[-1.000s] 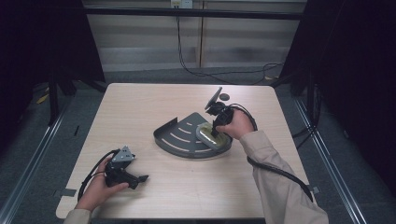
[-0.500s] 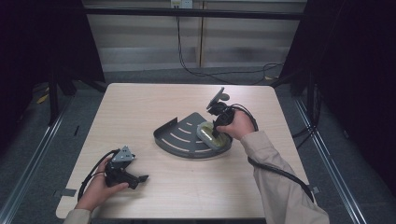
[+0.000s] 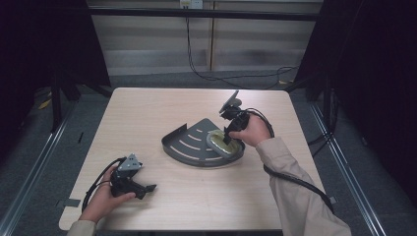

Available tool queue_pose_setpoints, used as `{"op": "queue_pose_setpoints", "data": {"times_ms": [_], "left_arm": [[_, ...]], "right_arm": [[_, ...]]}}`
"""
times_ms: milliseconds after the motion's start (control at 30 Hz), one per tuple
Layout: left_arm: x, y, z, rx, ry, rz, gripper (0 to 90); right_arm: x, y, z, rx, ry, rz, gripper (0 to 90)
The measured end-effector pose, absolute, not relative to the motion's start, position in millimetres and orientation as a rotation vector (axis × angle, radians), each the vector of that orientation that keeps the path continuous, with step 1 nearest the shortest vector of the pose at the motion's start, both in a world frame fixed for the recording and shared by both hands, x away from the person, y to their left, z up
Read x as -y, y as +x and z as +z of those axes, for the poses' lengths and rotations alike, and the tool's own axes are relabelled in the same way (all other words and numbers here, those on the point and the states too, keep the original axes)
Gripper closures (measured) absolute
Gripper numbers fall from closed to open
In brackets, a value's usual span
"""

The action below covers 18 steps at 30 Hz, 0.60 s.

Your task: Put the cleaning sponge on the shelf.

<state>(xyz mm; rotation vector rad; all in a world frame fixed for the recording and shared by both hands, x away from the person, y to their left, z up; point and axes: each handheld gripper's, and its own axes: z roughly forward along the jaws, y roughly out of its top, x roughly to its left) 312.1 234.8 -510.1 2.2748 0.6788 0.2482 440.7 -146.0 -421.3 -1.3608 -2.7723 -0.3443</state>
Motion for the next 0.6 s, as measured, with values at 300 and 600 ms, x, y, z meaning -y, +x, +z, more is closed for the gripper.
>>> {"op": "queue_pose_setpoints", "data": {"times_ms": [300,600], "left_arm": [[-234.8,312.1,-510.2,-0.679,2.274,0.248,0.0],[-234.8,312.1,-510.1,-0.678,2.276,0.249,0.0]], "right_arm": [[141.3,437.4,-413.9,2.805,-1.348,-0.356,41.3],[142.0,434.1,-406.2,2.822,-1.322,-0.385,30.9]]}}
